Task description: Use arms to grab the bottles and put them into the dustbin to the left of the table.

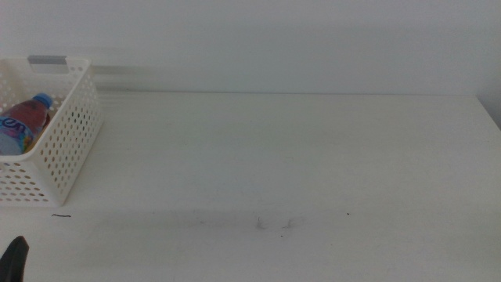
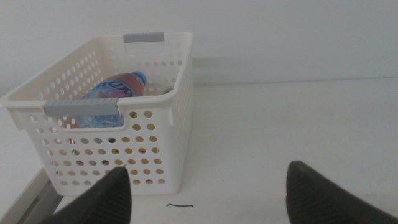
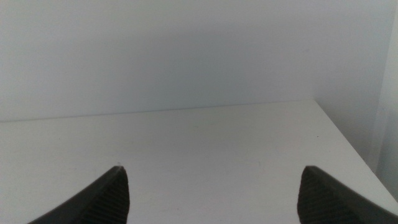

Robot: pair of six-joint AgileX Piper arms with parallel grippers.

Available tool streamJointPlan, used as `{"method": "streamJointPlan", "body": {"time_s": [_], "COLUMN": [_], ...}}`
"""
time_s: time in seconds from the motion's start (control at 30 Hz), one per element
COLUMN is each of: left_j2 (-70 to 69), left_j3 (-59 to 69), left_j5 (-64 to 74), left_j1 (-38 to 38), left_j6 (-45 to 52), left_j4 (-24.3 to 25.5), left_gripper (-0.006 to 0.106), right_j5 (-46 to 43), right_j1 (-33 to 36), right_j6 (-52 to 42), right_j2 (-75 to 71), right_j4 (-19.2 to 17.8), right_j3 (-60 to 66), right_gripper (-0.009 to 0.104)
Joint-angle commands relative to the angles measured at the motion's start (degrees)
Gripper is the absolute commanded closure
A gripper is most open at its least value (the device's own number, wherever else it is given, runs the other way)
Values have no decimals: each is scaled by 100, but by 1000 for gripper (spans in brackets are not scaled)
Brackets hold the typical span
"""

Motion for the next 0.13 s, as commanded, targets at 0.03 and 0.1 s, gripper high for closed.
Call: {"method": "streamJointPlan", "body": {"time_s": [0.03, 0.1], "left_j2": [-23, -23], "left_j3": [-3, -3], "left_j5": [-76, -76], "left_j1": [5, 5], "left_j6": [-5, -5], "left_j4": [33, 33], "left_gripper": [19, 19], "right_j5": [-44, -44], "right_j1": [-34, -34], "right_j6": [-13, -13], "right_j2": [-29, -29], "right_j4": [-40, -40], "right_j3": [17, 17], "right_gripper": [12, 12]}}
